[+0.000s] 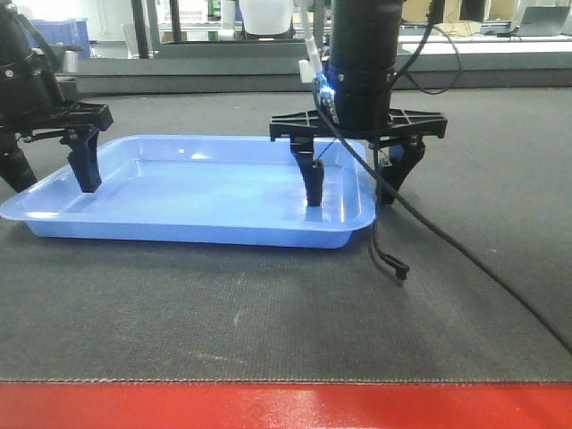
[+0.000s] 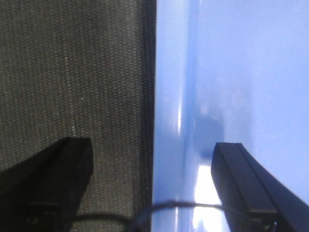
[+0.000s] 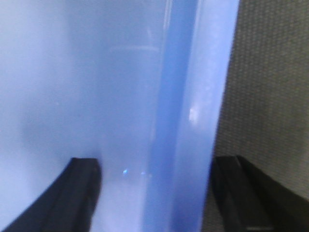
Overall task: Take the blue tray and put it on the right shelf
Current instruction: 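Close both grippers on opposite rims of the blue tray, then lift the blue tray off the table with both grippers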
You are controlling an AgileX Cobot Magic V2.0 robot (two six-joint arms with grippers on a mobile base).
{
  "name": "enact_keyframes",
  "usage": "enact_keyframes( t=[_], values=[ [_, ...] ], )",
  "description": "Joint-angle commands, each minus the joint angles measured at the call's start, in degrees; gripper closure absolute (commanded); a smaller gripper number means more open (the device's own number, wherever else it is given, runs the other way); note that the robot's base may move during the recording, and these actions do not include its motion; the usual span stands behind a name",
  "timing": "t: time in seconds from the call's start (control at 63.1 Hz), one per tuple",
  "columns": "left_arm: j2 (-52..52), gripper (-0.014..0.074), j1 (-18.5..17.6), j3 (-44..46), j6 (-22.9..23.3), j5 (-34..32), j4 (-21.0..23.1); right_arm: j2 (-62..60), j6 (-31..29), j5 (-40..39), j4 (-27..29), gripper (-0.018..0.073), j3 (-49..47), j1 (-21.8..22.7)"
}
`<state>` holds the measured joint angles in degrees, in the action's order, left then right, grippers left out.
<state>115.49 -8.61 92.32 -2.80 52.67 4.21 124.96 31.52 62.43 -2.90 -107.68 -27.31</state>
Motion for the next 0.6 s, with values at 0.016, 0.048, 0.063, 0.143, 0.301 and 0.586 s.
enact_keyframes(
  t=[0.016,0.048,0.063,0.143,0.301,0.586],
  values=[
    [-3.00,0.0217,-0.38,1.99,0.70,-1.40,0.94,-3.32,-0.13,-0.80,-0.77,0.0134,-1.95,0.21],
    [-3.00,0.0244,-0.38,1.99,0.70,-1.35,0.94,-3.32,-0.13,-0.80,-0.77,0.0187,-1.95,0.21],
    [-3.00,0.0260,-0.38,1.99,0.70,-1.35,0.94,-3.32,-0.13,-0.72,-0.77,0.0216,-1.95,0.21],
    [-3.00,0.0360,-0.38,1.99,0.70,-1.35,0.94,-3.32,-0.13,-0.19,-0.77,0.0379,-1.95,0.21],
    [-3.00,0.0647,-0.38,1.99,0.70,-1.10,0.94,-3.32,-0.13,0.21,-0.82,0.0536,-1.95,0.21],
    [-3.79,0.0637,-0.51,4.01,1.29,3.82,0.94,-5.46,-0.13,2.73,-3.64,0.0537,-3.20,0.21]
  ],
)
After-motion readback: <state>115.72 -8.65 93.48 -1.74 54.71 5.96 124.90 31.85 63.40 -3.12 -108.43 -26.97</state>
